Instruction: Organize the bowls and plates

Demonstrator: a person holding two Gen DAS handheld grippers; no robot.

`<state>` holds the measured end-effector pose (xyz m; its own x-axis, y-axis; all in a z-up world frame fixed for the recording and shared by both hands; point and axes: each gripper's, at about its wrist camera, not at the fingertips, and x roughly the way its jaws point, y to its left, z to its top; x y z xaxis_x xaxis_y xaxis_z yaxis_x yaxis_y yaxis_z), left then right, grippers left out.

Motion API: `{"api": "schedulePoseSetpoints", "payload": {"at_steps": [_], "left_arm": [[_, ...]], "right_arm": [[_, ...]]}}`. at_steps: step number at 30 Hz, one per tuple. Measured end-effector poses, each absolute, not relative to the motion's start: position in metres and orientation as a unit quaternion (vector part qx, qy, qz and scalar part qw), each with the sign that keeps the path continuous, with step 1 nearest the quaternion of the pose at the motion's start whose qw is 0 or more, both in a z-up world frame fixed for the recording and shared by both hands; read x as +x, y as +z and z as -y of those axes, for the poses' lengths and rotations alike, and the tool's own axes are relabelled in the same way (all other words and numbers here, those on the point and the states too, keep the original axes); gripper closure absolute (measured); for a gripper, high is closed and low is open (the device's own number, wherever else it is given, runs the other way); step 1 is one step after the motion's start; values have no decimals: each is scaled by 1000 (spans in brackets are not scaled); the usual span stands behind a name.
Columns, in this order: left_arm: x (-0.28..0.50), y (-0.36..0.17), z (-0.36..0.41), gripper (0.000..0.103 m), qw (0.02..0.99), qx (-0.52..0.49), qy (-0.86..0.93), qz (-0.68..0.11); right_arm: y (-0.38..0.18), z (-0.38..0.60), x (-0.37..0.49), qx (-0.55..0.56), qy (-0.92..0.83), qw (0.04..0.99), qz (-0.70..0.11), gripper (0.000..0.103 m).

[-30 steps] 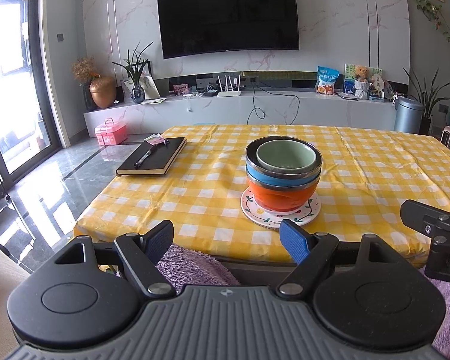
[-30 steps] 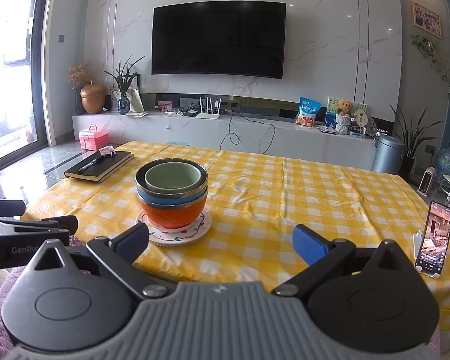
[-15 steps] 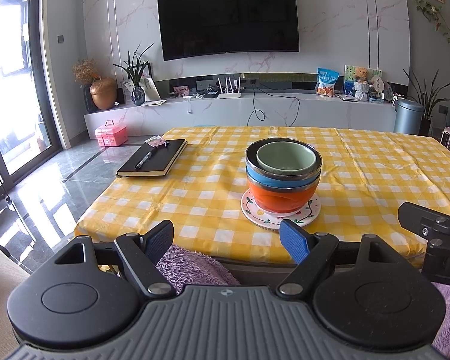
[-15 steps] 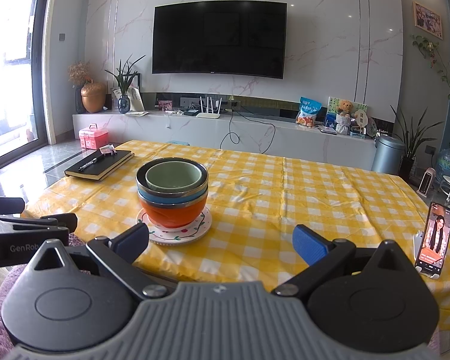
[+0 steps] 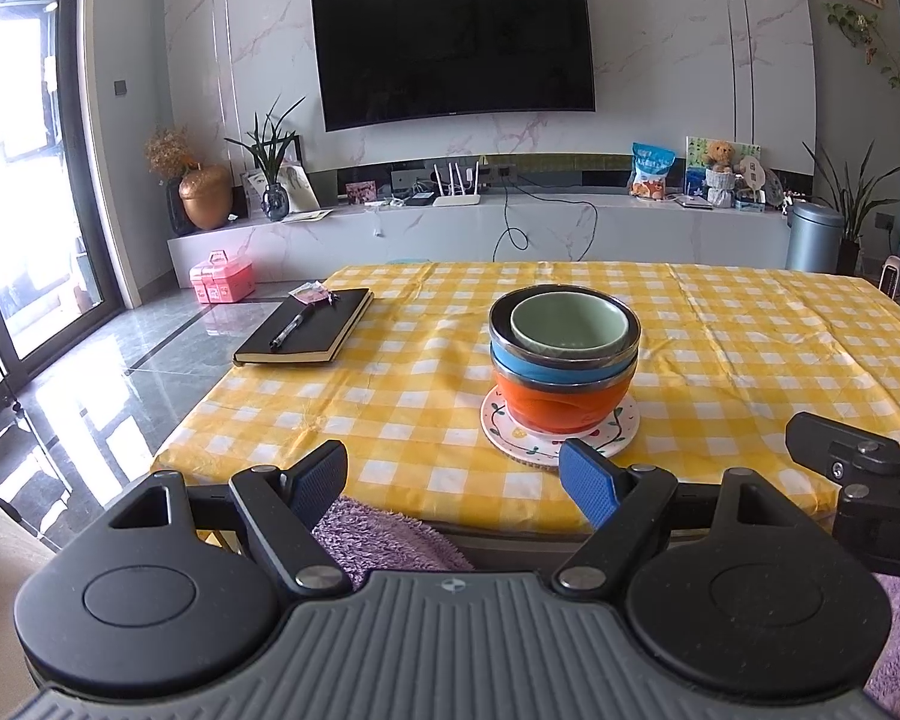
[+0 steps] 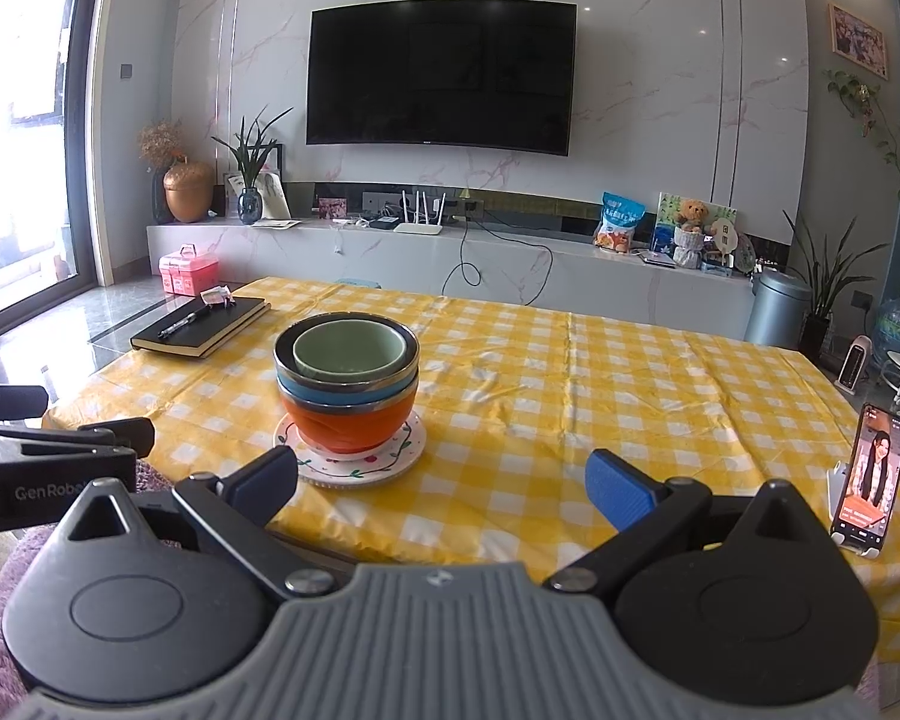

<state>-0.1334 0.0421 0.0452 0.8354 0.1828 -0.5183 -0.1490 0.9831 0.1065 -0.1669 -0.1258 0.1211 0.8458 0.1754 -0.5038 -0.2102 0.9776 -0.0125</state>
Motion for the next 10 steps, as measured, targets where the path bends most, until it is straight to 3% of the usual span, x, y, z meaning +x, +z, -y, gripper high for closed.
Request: {"api": "schedulePoseSetpoints", "payload": {"at_steps": [10], "left_arm": [[-132,44,-42,9,959,28,87,-268]], "right_arm": [[120,126,-165,-36,103,959,-262,3]]}}
